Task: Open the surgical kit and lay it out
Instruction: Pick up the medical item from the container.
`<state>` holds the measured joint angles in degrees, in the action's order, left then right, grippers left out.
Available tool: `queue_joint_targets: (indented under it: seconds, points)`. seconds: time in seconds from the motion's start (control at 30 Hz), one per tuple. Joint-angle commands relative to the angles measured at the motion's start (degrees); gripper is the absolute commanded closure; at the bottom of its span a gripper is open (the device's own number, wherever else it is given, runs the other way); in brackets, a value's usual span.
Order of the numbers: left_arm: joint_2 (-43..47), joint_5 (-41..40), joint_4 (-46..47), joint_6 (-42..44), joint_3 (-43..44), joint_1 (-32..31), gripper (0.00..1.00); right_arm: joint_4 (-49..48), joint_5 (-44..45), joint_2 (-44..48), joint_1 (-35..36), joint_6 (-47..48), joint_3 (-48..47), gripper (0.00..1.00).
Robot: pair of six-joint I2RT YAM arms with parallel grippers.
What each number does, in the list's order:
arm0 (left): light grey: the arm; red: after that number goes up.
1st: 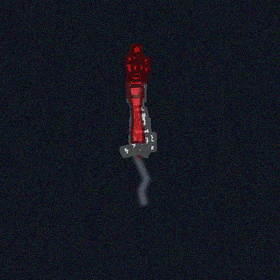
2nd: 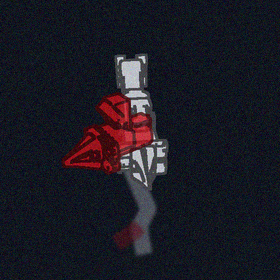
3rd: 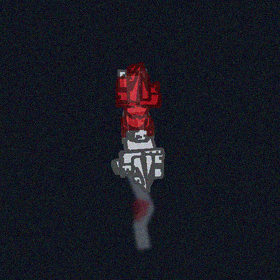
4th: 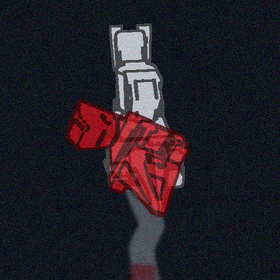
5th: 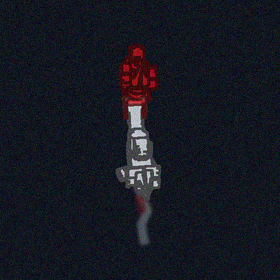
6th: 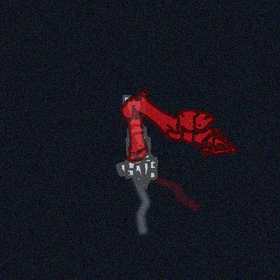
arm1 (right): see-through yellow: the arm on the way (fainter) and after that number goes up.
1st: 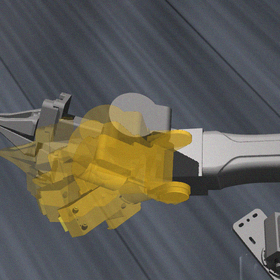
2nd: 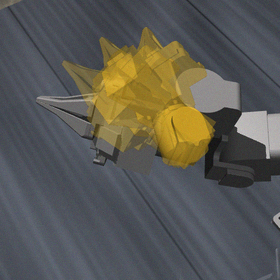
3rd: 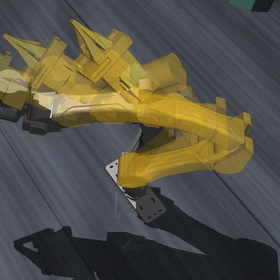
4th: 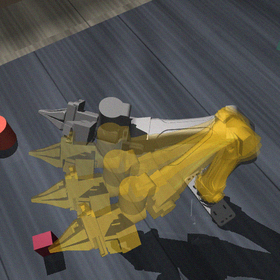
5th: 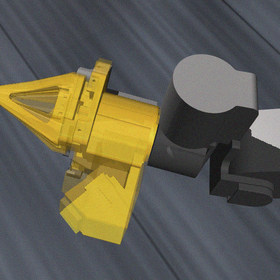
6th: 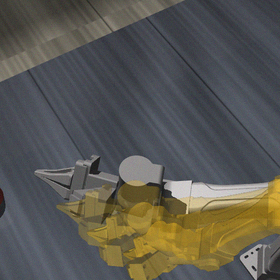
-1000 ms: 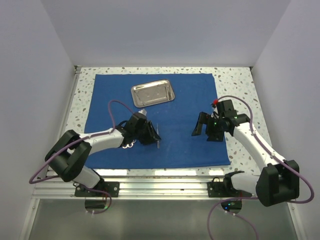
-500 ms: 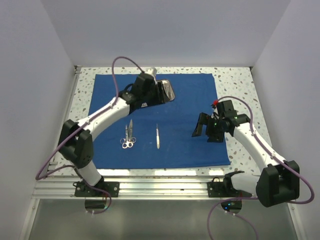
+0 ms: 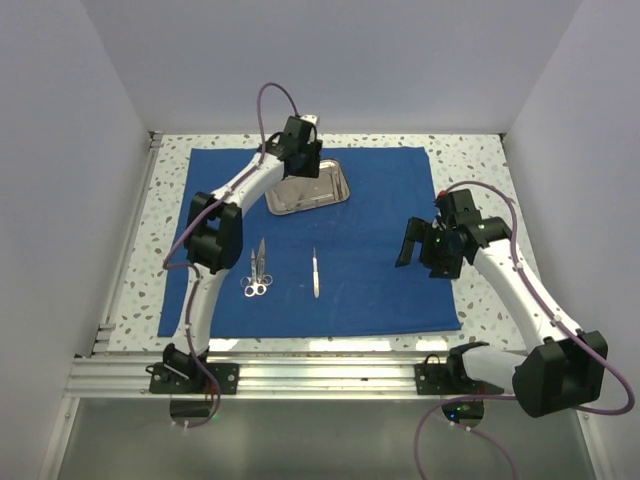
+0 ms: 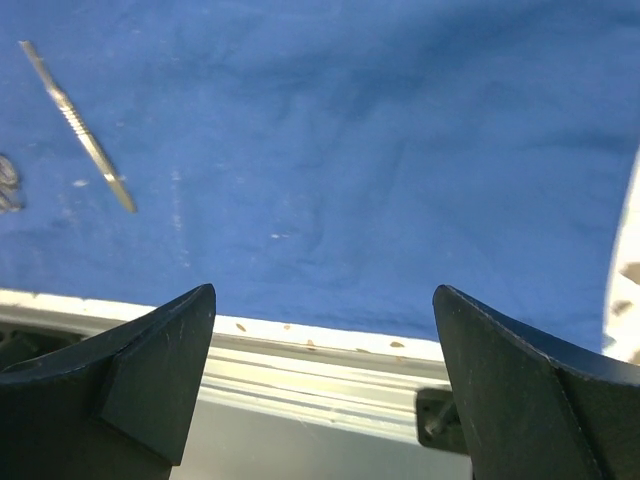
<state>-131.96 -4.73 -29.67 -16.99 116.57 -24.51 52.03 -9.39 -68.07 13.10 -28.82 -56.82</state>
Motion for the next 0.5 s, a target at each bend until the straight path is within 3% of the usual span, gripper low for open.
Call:
queue_joint_targets:
  seconds: [0.0, 0.1, 0.27, 0.47]
  points:
    - [-4.6, -0.3, 0.6, 5.1, 9.3, 0.1, 0.44, 7.3, 5.1, 1.7, -0.2, 1.1, -3.3, 0.06]
    - [-8.3, -0.5, 2.5, 3.9, 12.3, 0.2, 0.44, 9.5, 6.4, 1.4, -0.1, 1.4, -3.7, 0.06]
    - [-10.1, -1.5, 11.6, 3.2, 8.9, 0.1, 0.41, 11.9, 7.9, -1.1, -0.2, 2.3, -5.2, 0.06]
    - [-17.4, -4.0, 10.5, 2.9, 16.7, 0.0, 0.41, 11.5, 7.5, -4.6, -0.1, 2.9, -7.3, 0.06]
